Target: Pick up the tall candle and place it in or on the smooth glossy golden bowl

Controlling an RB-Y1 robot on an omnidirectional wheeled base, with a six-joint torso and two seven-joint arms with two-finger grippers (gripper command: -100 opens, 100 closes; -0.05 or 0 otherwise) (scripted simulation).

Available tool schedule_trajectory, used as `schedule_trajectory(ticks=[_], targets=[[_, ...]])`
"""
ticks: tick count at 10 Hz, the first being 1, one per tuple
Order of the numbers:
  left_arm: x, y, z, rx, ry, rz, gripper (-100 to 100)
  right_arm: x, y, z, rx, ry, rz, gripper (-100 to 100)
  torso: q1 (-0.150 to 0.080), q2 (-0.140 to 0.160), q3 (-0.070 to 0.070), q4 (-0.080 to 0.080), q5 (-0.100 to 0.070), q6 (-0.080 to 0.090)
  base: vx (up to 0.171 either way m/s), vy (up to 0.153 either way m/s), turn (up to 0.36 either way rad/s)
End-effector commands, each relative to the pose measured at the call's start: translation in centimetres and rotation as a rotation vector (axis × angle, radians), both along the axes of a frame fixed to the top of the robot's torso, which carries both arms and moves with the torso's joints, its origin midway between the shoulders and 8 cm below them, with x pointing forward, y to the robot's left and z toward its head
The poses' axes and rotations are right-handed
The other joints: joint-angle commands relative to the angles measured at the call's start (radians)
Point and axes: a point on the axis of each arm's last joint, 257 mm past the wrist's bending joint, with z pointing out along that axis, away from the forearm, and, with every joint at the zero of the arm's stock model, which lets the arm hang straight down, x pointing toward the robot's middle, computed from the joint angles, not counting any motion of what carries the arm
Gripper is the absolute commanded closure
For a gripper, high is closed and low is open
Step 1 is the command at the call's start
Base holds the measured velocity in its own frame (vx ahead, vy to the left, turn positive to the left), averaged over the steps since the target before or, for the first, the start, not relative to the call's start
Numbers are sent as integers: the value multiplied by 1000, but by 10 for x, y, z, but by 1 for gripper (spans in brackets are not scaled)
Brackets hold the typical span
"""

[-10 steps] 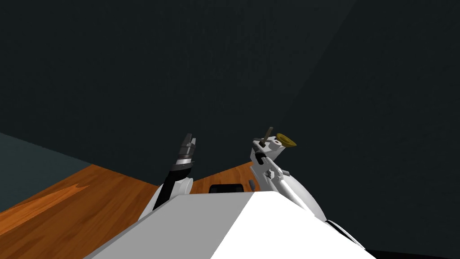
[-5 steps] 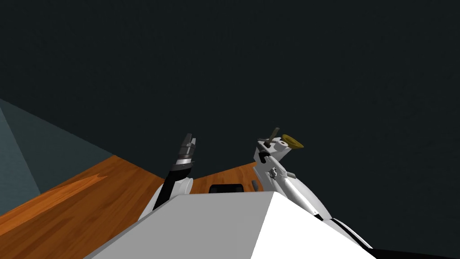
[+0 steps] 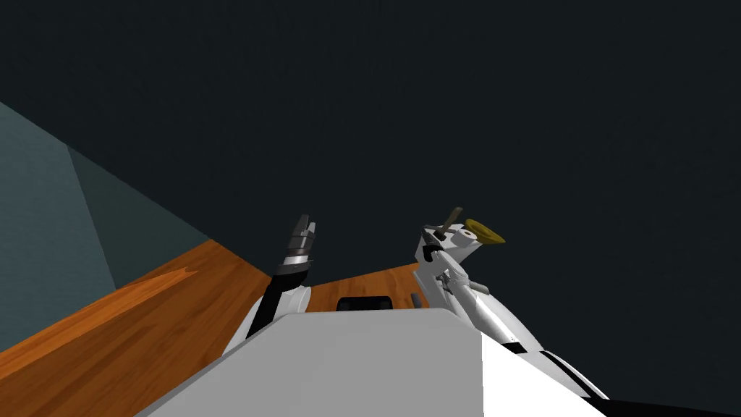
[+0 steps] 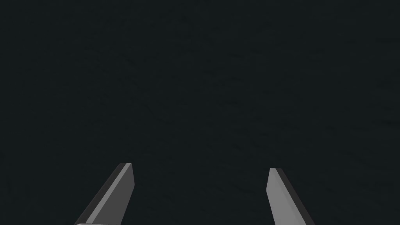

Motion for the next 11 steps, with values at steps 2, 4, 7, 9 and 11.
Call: schedule_trajectory(ticks=[2,4,7,9,11], targets=[[0,0,0,0,0,0,0,-11,-42,9,-82,15,-76,-100,2,0,0,0,0,0,-5,106,136],[0,0,0,0,0,0,0,-32,-96,19,-174,39,-178,-100,0,-1,0,0,0,0,0,75,179],[0,0,0,0,0,0,0,-72,-168,33,-288,81,-329,-100,0,-2,-1,0,0,0,21,79,223],[0,0,0,0,0,0,0,-103,-211,41,-346,111,-426,-100,-3,-3,-2,-1,0,0,44,27,239],[0,0,0,0,0,0,0,-124,-232,40,-370,138,-479,-100,-6,-3,-2,-1,-1,1,39,-5,85]])
